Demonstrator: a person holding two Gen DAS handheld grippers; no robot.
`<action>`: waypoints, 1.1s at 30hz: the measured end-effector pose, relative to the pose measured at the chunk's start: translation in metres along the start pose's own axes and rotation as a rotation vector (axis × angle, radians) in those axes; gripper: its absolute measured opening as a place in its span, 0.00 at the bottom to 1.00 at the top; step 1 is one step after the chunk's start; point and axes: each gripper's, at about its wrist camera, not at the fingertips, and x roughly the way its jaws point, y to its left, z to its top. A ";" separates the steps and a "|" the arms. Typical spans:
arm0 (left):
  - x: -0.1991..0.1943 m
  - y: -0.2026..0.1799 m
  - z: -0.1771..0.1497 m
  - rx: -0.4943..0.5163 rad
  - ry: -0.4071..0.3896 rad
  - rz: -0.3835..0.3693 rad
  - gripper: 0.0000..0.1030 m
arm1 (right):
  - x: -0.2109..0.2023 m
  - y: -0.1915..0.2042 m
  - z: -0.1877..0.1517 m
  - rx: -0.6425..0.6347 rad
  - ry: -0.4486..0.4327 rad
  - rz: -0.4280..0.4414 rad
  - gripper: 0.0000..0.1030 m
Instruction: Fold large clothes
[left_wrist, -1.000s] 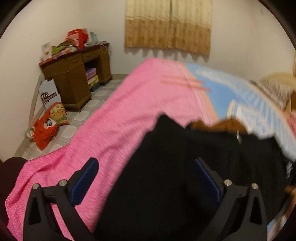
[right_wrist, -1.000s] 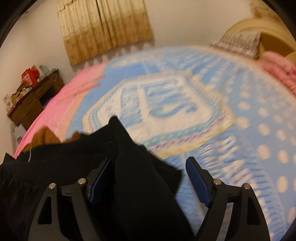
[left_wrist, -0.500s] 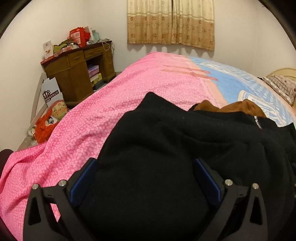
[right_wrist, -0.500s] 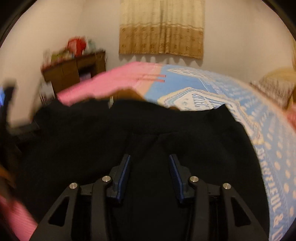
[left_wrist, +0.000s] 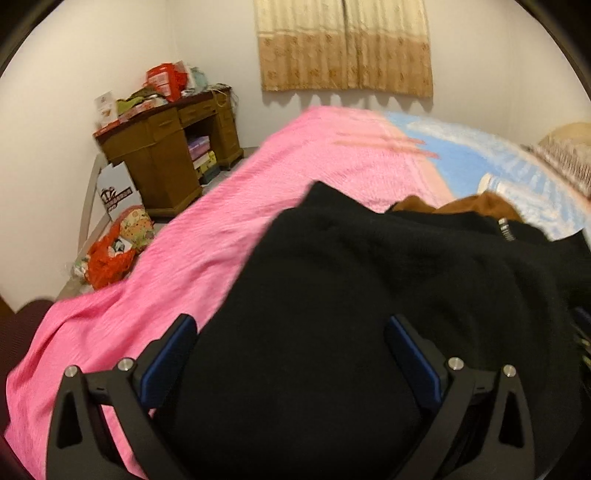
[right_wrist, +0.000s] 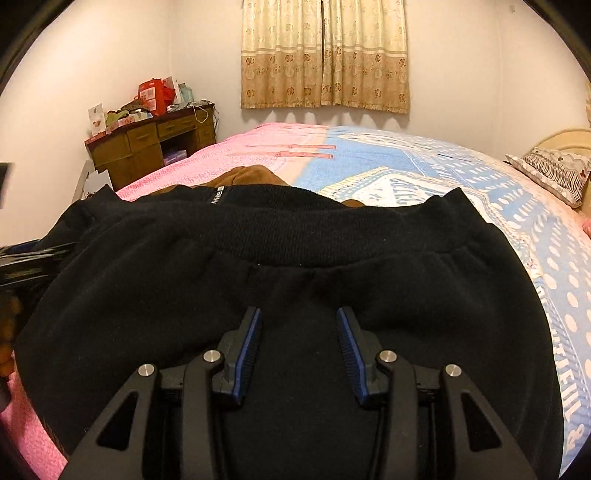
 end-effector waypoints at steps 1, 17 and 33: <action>-0.012 0.010 -0.007 -0.026 -0.012 -0.006 1.00 | 0.000 0.000 0.000 0.001 -0.001 0.001 0.43; -0.011 0.057 -0.081 -0.463 0.090 -0.158 1.00 | -0.006 0.002 -0.002 0.001 -0.014 -0.003 0.43; -0.008 0.063 -0.081 -0.579 0.047 -0.230 1.00 | -0.023 0.078 -0.011 -0.055 0.014 0.135 0.44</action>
